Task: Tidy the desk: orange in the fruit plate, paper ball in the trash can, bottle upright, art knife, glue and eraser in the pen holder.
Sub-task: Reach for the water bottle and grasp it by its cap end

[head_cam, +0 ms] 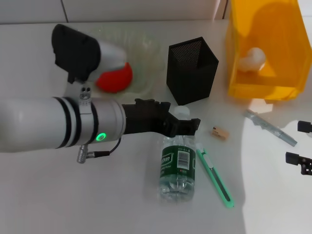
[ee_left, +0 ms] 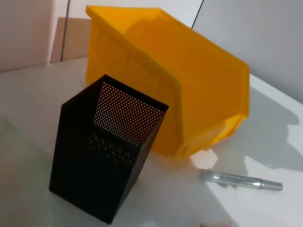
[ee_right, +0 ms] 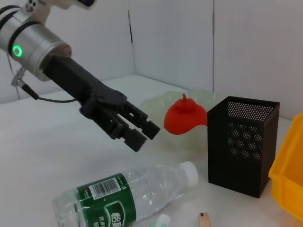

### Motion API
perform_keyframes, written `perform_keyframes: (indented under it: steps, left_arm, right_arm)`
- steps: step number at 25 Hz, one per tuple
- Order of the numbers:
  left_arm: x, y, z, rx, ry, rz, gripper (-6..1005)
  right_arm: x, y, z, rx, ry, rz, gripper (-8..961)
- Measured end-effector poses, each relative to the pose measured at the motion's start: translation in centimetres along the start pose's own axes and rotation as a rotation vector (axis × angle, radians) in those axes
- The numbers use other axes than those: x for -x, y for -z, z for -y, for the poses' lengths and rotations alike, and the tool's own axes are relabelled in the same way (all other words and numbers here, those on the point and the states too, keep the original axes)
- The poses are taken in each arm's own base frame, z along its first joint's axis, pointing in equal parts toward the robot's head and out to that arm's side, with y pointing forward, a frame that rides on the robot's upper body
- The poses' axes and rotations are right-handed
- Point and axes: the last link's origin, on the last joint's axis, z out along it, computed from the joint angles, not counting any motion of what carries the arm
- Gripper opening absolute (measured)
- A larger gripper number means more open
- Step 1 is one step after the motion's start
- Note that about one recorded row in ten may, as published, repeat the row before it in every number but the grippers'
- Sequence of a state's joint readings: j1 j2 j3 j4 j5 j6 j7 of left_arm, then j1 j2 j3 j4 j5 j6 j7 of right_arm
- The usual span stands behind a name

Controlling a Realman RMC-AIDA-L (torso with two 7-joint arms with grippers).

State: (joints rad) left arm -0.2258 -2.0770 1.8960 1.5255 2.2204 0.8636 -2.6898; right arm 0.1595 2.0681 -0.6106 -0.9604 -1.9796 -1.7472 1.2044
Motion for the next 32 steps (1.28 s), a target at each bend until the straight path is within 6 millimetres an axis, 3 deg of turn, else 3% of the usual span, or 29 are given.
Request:
perform_keyframes:
  steps: [12,32]
  left_arm:
    - [-2.5,-2.6,-0.6,-0.053,-0.072,0.052,864]
    - [-1.5,-5.2,1.6,-0.092,-0.050,0.116,864]
  right_arm:
    - [-0.2,-0.1,0.0,-0.001,-0.002,-0.015,838]
    - [-0.5,-0.7,0.1,0.006,-0.012,-0.030,837]
